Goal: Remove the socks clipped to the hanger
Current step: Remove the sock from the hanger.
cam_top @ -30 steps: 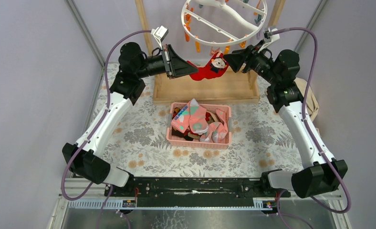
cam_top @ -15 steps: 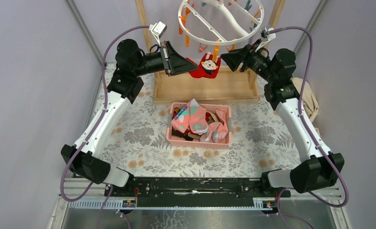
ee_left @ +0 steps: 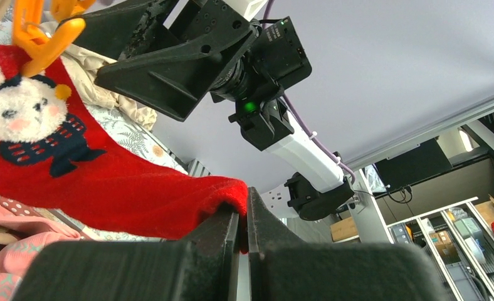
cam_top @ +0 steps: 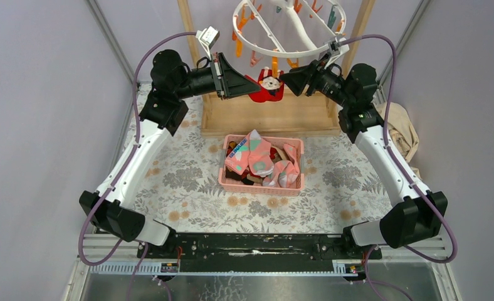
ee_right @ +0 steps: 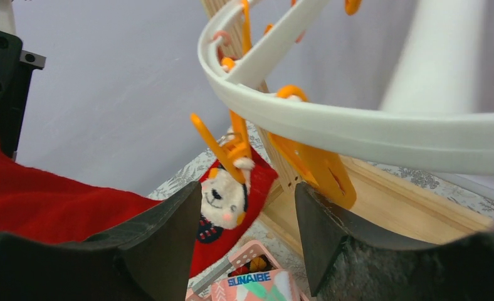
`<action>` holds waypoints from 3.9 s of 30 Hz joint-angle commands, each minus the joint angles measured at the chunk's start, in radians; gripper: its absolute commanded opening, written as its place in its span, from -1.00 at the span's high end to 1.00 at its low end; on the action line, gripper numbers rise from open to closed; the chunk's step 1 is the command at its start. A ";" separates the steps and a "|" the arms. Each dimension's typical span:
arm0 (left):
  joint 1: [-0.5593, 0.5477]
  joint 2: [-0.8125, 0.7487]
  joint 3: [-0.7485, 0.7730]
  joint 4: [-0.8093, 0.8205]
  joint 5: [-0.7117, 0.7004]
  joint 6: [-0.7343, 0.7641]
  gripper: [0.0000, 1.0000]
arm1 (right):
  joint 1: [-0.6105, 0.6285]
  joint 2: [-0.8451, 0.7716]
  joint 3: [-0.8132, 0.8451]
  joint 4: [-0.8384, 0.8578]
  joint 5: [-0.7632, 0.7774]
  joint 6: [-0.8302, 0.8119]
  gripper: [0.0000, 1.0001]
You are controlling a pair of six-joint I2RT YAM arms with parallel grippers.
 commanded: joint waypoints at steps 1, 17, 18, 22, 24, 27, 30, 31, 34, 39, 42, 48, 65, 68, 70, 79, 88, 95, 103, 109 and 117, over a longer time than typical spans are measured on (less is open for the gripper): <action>-0.006 -0.002 0.045 -0.007 0.026 0.019 0.84 | 0.003 0.007 0.053 0.052 0.030 -0.005 -0.27; -0.018 -0.015 0.073 -0.054 0.022 0.033 0.85 | 0.043 0.075 0.061 0.176 -0.019 0.058 -0.30; -0.018 -0.018 0.073 -0.056 0.022 0.033 0.85 | 0.044 0.076 0.061 0.178 -0.013 0.060 -0.30; -0.021 -0.035 0.073 -0.065 0.019 0.033 0.85 | 0.046 0.083 0.064 0.184 0.013 0.060 -0.32; -0.021 -0.044 0.073 -0.072 0.018 0.035 0.85 | 0.046 0.091 0.075 0.181 0.019 0.062 -0.34; -0.023 -0.053 0.072 -0.080 0.018 0.038 0.85 | 0.046 0.102 0.085 0.179 0.027 0.067 -0.34; -0.022 -0.060 0.072 -0.085 0.018 0.039 0.85 | 0.046 0.110 0.090 0.191 0.031 0.077 -0.36; -0.022 -0.061 0.072 -0.087 0.018 0.039 0.85 | 0.046 0.114 0.091 0.195 0.028 0.081 -0.37; -0.022 -0.066 0.076 -0.100 0.018 0.045 0.85 | 0.046 0.124 0.094 0.202 0.027 0.090 -0.39; -0.023 -0.075 0.071 -0.105 0.018 0.047 0.85 | 0.046 0.138 0.092 0.240 0.020 0.115 -0.40; -0.022 -0.081 0.060 -0.106 0.020 0.048 0.85 | 0.047 0.152 0.086 0.281 0.013 0.147 -0.42; -0.023 -0.106 0.026 -0.112 0.024 0.055 0.85 | 0.047 0.187 0.087 0.364 -0.009 0.219 -0.45; -0.022 -0.188 -0.113 -0.118 0.024 0.060 0.85 | 0.051 0.186 0.036 0.485 0.003 0.277 -0.45; -0.023 -0.189 -0.113 -0.126 0.025 0.065 0.85 | 0.052 0.188 0.037 0.482 -0.002 0.277 -0.42; -0.022 -0.189 -0.111 -0.125 0.024 0.064 0.85 | 0.054 0.188 0.039 0.480 -0.002 0.275 -0.36; -0.023 -0.191 -0.114 -0.130 0.022 0.069 0.85 | 0.058 0.180 0.058 0.432 0.001 0.241 -0.13; -0.022 -0.188 -0.112 -0.131 0.022 0.074 0.85 | 0.089 0.144 0.078 0.277 0.067 0.112 -0.10; -0.023 -0.191 -0.115 -0.131 0.024 0.076 0.85 | 0.092 0.144 0.102 0.253 0.082 0.098 0.02; -0.023 -0.197 -0.128 -0.143 0.024 0.089 0.85 | 0.092 0.147 0.135 0.229 0.091 0.085 0.08; -0.023 -0.206 -0.145 -0.162 0.018 0.104 0.85 | 0.092 0.142 0.138 0.228 0.092 0.084 0.51; -0.023 -0.220 -0.173 -0.192 0.009 0.128 0.86 | 0.092 0.136 0.141 0.224 0.085 0.083 0.73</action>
